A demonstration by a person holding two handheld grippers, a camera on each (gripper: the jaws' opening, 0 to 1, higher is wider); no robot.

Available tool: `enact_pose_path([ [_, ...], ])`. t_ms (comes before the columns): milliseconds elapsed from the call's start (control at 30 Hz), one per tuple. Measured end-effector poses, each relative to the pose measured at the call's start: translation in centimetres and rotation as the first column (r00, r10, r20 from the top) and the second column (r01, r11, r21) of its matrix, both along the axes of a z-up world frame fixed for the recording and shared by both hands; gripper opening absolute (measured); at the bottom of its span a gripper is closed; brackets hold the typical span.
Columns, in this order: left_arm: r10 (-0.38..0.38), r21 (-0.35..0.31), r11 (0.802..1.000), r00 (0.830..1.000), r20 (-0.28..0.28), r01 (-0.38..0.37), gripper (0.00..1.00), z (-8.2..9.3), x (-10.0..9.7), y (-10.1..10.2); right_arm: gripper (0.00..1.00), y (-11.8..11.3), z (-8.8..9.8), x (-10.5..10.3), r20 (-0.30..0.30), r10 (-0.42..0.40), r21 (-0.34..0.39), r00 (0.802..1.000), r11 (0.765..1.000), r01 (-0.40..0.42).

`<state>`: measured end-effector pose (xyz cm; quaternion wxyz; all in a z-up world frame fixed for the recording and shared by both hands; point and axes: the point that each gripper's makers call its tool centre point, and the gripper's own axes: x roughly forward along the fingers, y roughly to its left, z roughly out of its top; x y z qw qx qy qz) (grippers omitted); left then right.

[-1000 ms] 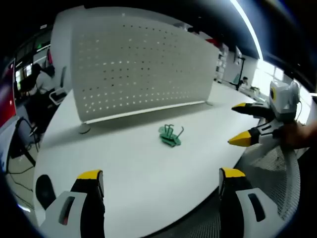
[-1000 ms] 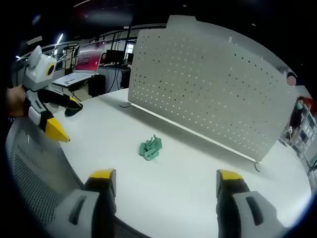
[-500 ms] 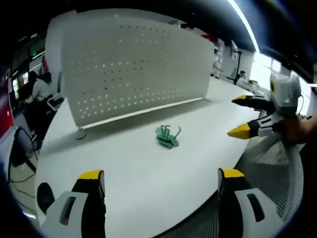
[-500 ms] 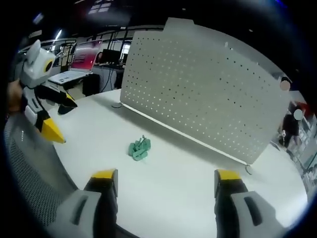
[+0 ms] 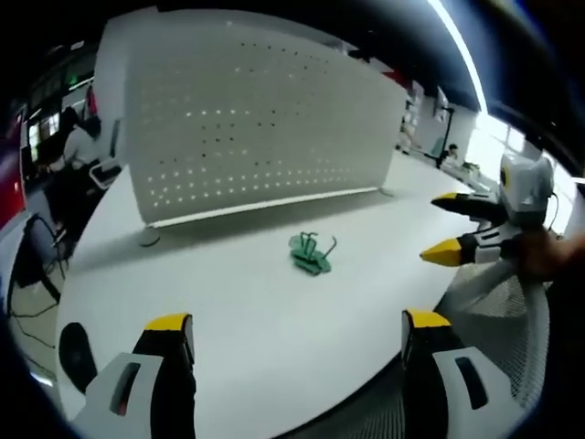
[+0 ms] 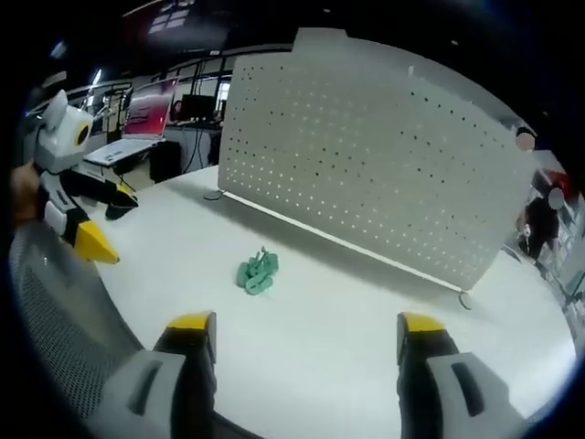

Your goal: Insert the hook assembly into the mounting plate slot until the hook locks in place.

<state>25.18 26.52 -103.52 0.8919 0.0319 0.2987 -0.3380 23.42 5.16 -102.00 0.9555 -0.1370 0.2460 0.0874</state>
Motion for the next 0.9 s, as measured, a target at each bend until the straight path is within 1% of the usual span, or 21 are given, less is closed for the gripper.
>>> enact_pose_path([
  [200,-0.002,0.008,1.000,1.000,0.003,0.002,0.95,0.00,-0.05,-0.02,0.77,0.32,-0.20,-0.21,-0.008,0.017,-0.015,1.000,1.000,-0.017],
  [333,-0.009,0.009,1.000,1.000,0.001,0.009,0.95,-0.06,-0.16,-0.16,0.77,0.03,-0.09,-0.22,-0.004,0.005,-0.010,1.000,1.000,-0.006],
  [467,-0.017,0.024,1.000,1.000,0.011,0.017,0.95,-0.12,-0.12,-0.25,0.79,-0.18,0.07,-0.17,0.005,-0.010,-0.005,1.000,1.000,0.010],
  [533,-0.023,0.020,1.000,1.000,0.010,0.023,0.95,-0.12,-0.14,-0.37,0.79,-0.15,-0.17,-0.22,-0.007,-0.008,-0.005,1.000,1.000,0.008],
  [700,-0.022,0.014,1.000,1.000,0.004,0.022,0.96,-0.12,-0.15,-0.37,0.79,-0.12,-0.19,-0.18,-0.009,-0.009,-0.006,1.000,1.000,0.009],
  [900,-0.021,0.010,1.000,1.000,0.003,0.021,0.95,-0.08,-0.14,-0.32,0.79,0.13,-0.54,-0.24,-0.026,0.000,-0.003,1.000,1.000,0.000],
])
